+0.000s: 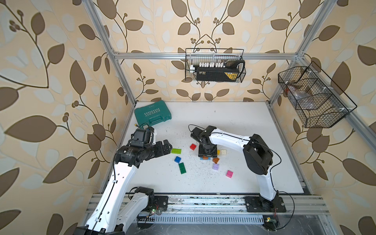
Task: Assemble the number 1 with lego
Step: Assemble the lego brick with the lego brick, then move the lego brick at the center of the board.
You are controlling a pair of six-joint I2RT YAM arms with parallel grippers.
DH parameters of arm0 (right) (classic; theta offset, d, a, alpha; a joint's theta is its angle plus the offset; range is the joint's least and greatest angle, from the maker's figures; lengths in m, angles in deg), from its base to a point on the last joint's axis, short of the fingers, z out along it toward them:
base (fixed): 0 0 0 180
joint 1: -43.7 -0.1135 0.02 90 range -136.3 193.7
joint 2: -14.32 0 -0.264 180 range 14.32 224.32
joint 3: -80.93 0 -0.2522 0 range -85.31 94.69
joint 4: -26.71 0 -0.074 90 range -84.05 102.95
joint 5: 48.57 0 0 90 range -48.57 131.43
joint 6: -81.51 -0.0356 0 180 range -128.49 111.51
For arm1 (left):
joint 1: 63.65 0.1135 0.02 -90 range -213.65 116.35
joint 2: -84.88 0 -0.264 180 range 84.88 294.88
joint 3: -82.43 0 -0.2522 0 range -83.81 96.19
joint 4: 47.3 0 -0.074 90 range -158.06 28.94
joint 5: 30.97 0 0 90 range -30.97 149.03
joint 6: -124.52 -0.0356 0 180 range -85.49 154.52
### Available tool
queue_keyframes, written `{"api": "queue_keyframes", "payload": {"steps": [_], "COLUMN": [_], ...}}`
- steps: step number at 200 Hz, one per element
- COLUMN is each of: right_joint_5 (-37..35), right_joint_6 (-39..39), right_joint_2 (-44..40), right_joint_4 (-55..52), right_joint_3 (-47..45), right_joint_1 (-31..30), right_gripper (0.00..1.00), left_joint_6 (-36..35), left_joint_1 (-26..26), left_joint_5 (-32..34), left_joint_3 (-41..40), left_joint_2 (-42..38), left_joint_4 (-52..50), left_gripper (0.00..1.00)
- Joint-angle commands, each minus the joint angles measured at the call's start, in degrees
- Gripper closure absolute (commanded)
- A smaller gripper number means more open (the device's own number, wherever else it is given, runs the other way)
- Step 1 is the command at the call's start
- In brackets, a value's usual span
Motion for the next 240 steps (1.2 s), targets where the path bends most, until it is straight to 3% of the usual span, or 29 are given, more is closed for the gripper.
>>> {"api": "queue_keyframes", "payload": {"steps": [1,50,89,108,121,124,149,190,240], "right_joint_5": [-1.5,-3.5,-3.4,-5.3,-8.7,-9.7,-11.2,-6.5,-1.9], "right_joint_6": [-1.9,0.7,6.3,8.2,7.1,6.2,3.1,3.6,6.5], "right_joint_2": [-8.0,-22.1,-28.2,-32.4,-36.2,-36.9,-43.6,-49.9,-48.6], "right_joint_4": [0.7,5.2,9.7,14.4,17.1,17.3,23.0,31.1,34.6], "right_joint_3": [-3.9,-15.9,-20.4,-23.2,-26.2,-27.0,-35.0,-42.0,-42.6], "right_joint_1": [0.0,3.6,6.8,6.9,7.8,8.2,10.1,12.7,13.0], "right_gripper": [0.33,0.33,0.33,0.32,0.03,0.01,0.00,0.01,0.01], "left_joint_6": [0.4,-0.3,6.6,7.8,8.0,8.1,8.5,11.0,12.7], "left_joint_1": [-0.5,-0.5,-0.9,-4.1,-7.9,-8.7,-13.7,-14.9,-14.8], "left_joint_5": [-1.6,-6.7,-13.2,-10.4,-7.3,-6.7,-3.6,-0.8,4.3], "left_joint_3": [0.5,1.9,0.3,1.9,4.5,5.2,10.9,16.5,10.4], "left_joint_2": [0.1,2.5,6.4,10.3,14.1,15.0,24.0,35.5,37.4], "left_joint_4": [-0.1,-0.4,5.2,7.2,7.4,7.4,7.4,6.6,5.0], "left_gripper": [0.01,0.01,0.01,0.01,0.01,0.01,0.01,0.08,0.10]}}
